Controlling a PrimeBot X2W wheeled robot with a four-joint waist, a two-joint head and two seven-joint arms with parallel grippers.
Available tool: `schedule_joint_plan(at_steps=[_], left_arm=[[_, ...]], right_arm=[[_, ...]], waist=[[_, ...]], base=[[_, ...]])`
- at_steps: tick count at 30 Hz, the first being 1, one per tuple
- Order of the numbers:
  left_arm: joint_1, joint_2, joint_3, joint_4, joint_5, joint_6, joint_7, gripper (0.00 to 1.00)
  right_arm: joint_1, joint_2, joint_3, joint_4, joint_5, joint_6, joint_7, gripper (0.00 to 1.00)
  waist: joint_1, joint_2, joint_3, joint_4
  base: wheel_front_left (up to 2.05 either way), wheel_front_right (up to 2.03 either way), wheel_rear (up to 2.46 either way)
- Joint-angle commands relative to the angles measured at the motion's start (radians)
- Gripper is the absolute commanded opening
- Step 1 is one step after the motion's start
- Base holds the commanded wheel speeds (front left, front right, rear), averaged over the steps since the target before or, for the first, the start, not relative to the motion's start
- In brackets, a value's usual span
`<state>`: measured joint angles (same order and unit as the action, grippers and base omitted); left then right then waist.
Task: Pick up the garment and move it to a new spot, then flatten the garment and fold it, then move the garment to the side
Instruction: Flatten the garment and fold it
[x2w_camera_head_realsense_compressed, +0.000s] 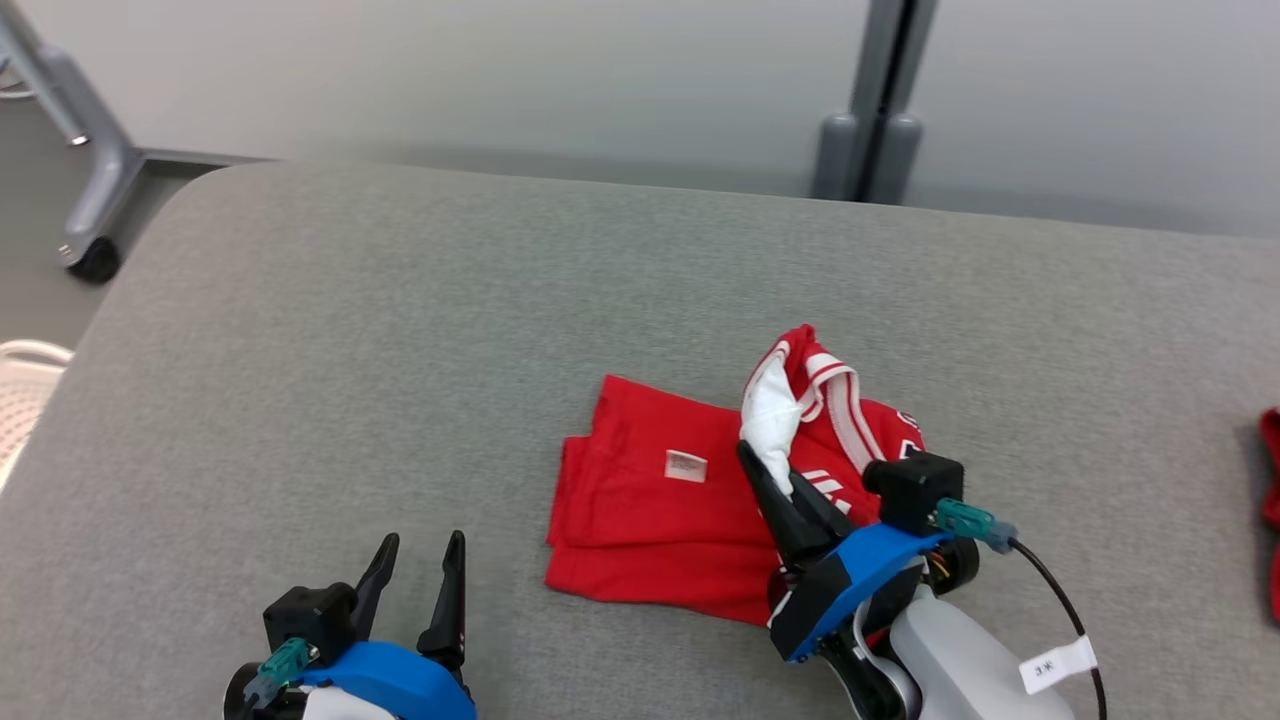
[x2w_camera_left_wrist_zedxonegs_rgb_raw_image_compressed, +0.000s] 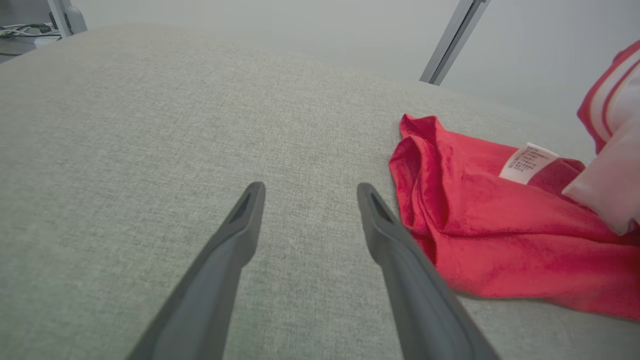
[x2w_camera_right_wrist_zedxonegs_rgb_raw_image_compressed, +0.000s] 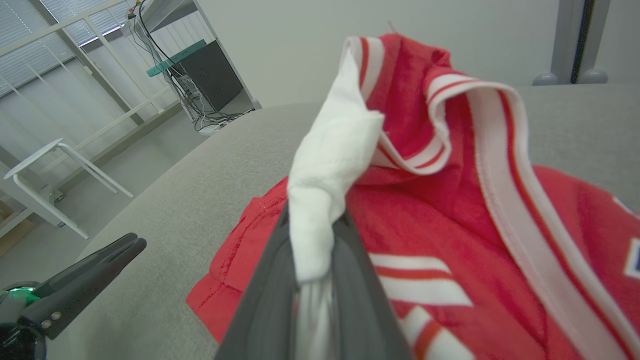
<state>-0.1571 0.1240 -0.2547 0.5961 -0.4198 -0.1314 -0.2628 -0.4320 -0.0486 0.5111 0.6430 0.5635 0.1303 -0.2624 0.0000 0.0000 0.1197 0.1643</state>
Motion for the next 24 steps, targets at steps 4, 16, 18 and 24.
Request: schedule_joint_plan(at_steps=[4, 16, 18, 24], left_arm=[[-0.017, -0.002, -0.013, 0.008, -0.006, 0.001, -0.002, 1.0], [-0.009, 0.002, 0.038, 0.003, 0.026, 0.001, -0.002, 1.0], [-0.007, -0.001, 0.058, -0.007, 0.041, 0.001, -0.002, 1.0], [0.007, -0.013, 0.129, -0.032, 0.095, 0.001, -0.002, 1.0]], right_arm=[[-0.061, -0.004, 0.073, 0.049, 0.053, 0.001, -0.003, 0.0], [-0.092, -0.006, -0.001, 0.003, 0.006, 0.001, -0.003, 1.0], [-0.063, -0.005, -0.083, -0.013, -0.06, 0.001, -0.003, 1.0], [0.071, -0.004, -0.36, -0.086, -0.245, 0.001, -0.003, 1.0]], waist=[[0.0, 0.0, 0.018, 0.075], [0.0, 0.0, 0.003, 0.035], [0.0, 0.0, -0.001, 0.007], [0.0, 0.0, -0.016, -0.089]], base=[[0.0, 0.0, 0.0], [0.0, 0.0, 0.0], [0.0, 0.0, 0.0], [0.0, 0.0, 0.0]])
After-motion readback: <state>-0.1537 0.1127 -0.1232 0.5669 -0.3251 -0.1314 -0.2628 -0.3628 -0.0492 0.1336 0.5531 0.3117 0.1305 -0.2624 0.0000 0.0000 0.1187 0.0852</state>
